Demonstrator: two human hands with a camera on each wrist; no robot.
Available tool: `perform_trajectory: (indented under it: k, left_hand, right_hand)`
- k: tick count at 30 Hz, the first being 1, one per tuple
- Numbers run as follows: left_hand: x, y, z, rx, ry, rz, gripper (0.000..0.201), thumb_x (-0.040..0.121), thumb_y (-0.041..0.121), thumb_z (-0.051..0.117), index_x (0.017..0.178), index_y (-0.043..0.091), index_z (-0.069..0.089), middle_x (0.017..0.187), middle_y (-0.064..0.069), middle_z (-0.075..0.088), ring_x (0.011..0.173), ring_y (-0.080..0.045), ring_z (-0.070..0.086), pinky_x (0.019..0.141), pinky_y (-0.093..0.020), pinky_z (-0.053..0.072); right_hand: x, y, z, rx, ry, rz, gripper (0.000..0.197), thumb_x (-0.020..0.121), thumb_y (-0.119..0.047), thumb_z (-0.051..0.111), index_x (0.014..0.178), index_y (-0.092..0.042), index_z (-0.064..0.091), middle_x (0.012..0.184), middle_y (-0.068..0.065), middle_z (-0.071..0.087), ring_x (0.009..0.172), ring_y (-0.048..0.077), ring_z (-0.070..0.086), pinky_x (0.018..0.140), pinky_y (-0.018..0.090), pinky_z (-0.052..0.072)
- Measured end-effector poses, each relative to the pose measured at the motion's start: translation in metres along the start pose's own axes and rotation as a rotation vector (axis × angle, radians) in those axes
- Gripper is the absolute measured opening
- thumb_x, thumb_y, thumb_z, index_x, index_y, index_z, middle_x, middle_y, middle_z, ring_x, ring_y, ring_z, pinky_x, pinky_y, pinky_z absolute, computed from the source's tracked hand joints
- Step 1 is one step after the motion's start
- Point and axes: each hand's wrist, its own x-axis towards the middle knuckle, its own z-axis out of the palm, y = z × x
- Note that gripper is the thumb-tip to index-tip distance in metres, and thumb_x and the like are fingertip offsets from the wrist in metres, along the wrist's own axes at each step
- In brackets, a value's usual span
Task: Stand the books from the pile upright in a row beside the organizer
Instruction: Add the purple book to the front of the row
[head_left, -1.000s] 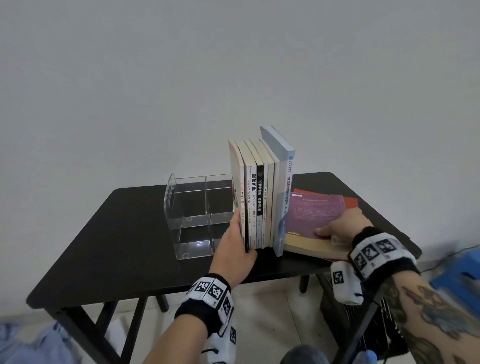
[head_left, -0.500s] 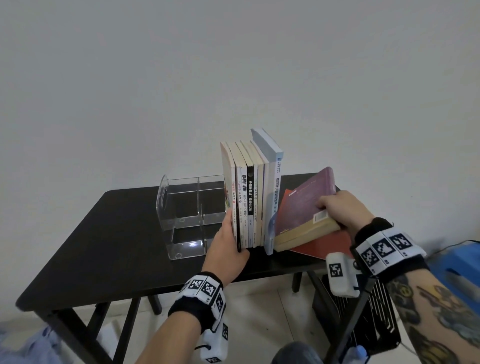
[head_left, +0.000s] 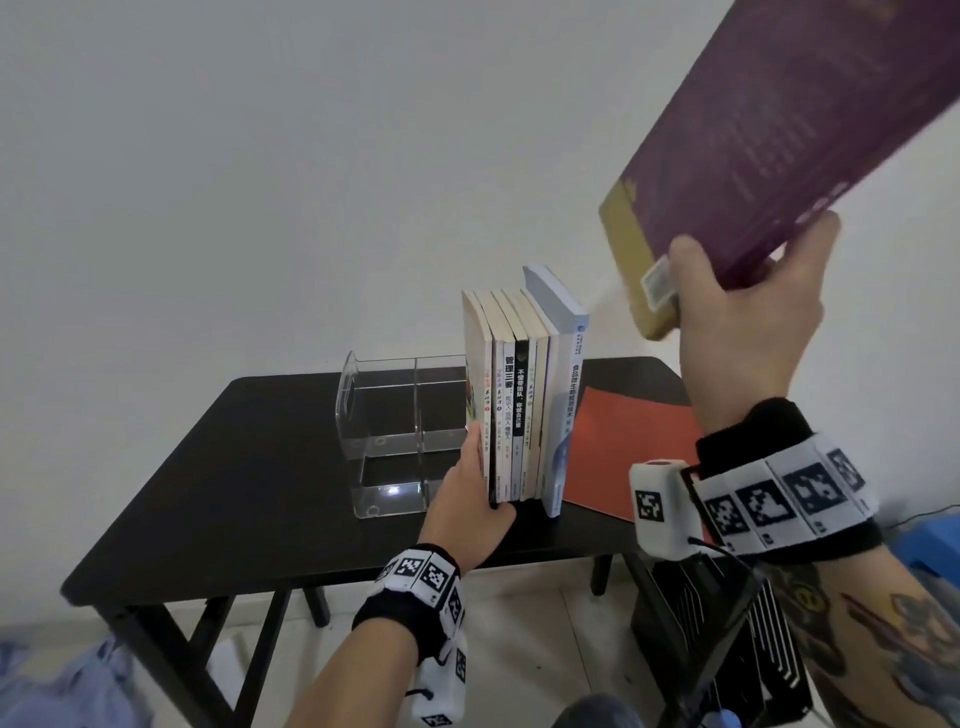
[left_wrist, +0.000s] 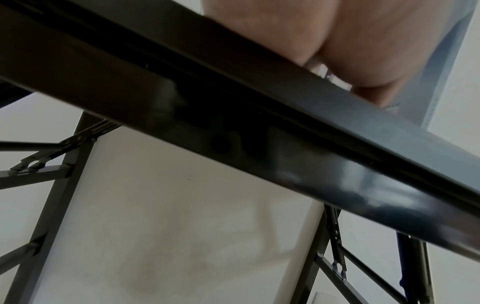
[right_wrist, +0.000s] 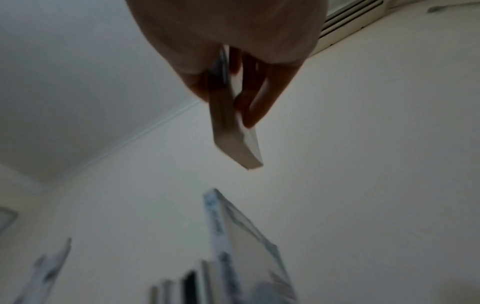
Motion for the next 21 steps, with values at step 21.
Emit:
perform_trajectory:
  k: [21]
  left_hand:
    - [0.021,-0.026,0.01,-0.046,-0.042,-0.088,0.074,0.095,0.052,0.049,0.153,0.015,0.024,0.111,0.024,0.065,0.103,0.006,0.062,0.099,-0.031,0.05]
  right_hand:
    - [-0.126,0.089,0.068,-0.264,-0.848,0.152,0.037,0.079,-0.053,0.053,0.109,-0.035,0.068,0.099,-0.017,0.068,0.082,-0.023,0.054,0.078,0.001,0.043]
